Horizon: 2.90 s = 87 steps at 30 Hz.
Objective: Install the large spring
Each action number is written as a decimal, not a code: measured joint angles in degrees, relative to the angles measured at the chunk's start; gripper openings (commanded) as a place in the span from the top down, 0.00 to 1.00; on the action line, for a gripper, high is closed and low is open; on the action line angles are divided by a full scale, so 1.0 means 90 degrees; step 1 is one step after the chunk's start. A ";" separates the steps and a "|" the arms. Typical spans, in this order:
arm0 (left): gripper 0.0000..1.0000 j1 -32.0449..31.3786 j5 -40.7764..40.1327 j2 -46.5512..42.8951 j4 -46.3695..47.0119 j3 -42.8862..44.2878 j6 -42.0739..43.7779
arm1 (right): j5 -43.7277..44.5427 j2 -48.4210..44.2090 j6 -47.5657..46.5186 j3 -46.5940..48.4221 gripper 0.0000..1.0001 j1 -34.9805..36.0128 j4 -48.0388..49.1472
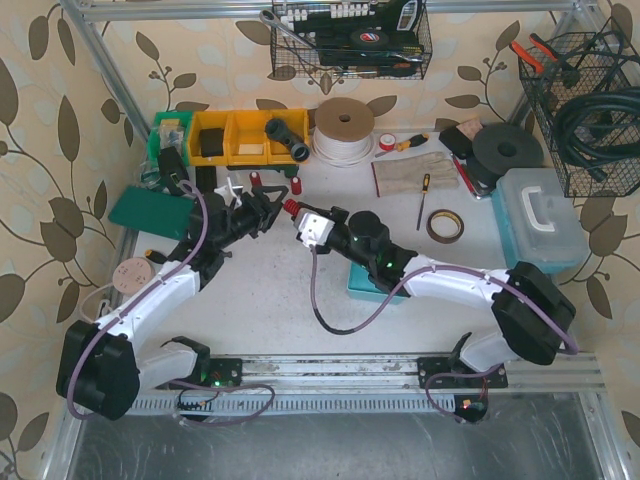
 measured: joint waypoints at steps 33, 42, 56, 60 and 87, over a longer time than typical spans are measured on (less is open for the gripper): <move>1.00 0.0002 -0.0131 -0.0024 0.0100 -0.0306 -0.0787 | 0.0869 0.0758 -0.0452 0.0573 0.29 0.0452 0.0073; 1.00 0.0002 -0.0809 0.0053 -0.0777 0.0223 0.1039 | 0.1382 0.0022 0.0313 0.0340 0.22 0.0376 -0.1622; 1.00 -0.1117 -0.2557 0.1814 0.0381 0.0544 0.6093 | 0.1571 -0.2781 0.3592 -0.0634 0.00 -0.1438 -0.3293; 1.00 -0.1392 -0.3094 0.2424 0.1231 0.0386 0.7099 | 0.1681 -0.3038 0.4420 -0.0576 0.00 -0.1489 -0.3888; 1.00 -0.0709 -0.3980 0.3917 0.3337 0.0406 0.8041 | 0.1698 -0.3242 0.4782 -0.0546 0.00 -0.1598 -0.4289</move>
